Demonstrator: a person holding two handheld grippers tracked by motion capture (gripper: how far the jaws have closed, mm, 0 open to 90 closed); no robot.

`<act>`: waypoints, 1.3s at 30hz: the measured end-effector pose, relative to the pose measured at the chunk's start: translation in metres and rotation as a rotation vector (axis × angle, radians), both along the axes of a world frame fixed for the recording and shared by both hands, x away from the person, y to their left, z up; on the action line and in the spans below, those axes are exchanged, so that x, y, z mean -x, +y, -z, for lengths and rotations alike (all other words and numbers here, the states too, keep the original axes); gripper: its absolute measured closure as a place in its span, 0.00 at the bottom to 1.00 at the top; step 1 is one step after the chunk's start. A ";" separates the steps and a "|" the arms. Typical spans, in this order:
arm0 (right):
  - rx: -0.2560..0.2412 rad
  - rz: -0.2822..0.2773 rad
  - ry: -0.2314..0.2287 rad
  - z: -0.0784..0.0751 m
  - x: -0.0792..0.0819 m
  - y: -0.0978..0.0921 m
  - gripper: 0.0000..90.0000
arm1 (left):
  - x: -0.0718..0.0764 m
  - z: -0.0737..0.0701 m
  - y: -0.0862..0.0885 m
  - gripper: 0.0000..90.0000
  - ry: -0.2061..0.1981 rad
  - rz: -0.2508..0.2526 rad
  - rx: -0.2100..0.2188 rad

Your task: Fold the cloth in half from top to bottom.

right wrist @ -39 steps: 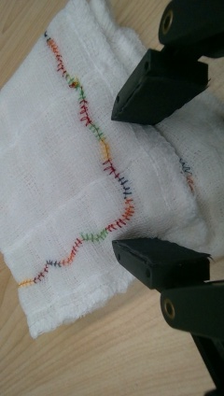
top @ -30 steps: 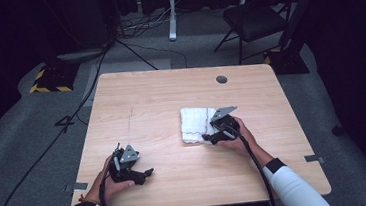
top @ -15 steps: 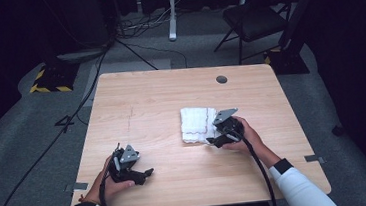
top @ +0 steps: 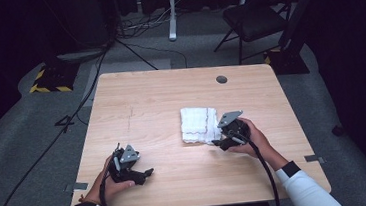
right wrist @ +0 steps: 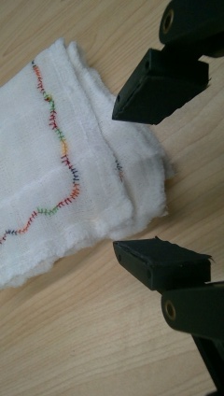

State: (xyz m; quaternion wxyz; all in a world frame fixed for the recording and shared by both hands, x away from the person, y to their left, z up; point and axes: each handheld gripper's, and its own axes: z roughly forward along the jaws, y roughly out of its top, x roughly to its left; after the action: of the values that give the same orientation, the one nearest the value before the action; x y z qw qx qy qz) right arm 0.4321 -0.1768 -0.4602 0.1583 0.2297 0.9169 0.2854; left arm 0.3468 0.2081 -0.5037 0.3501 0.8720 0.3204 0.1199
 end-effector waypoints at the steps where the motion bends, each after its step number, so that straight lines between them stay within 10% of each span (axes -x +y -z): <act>1: 0.002 0.001 -0.004 0.000 0.001 -0.002 0.36 | 0.000 0.000 0.000 0.16 0.000 0.000 0.000; 39: 0.030 0.057 -0.023 0.005 0.047 -0.082 0.35 | 0.000 0.000 0.000 0.16 -0.001 -0.003 -0.001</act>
State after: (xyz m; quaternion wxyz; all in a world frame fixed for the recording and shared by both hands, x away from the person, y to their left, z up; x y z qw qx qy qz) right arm 0.3853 -0.2585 -0.4651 0.1803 0.2502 0.9122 0.2697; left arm 0.3467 0.2078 -0.5037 0.3498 0.8715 0.3218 0.1209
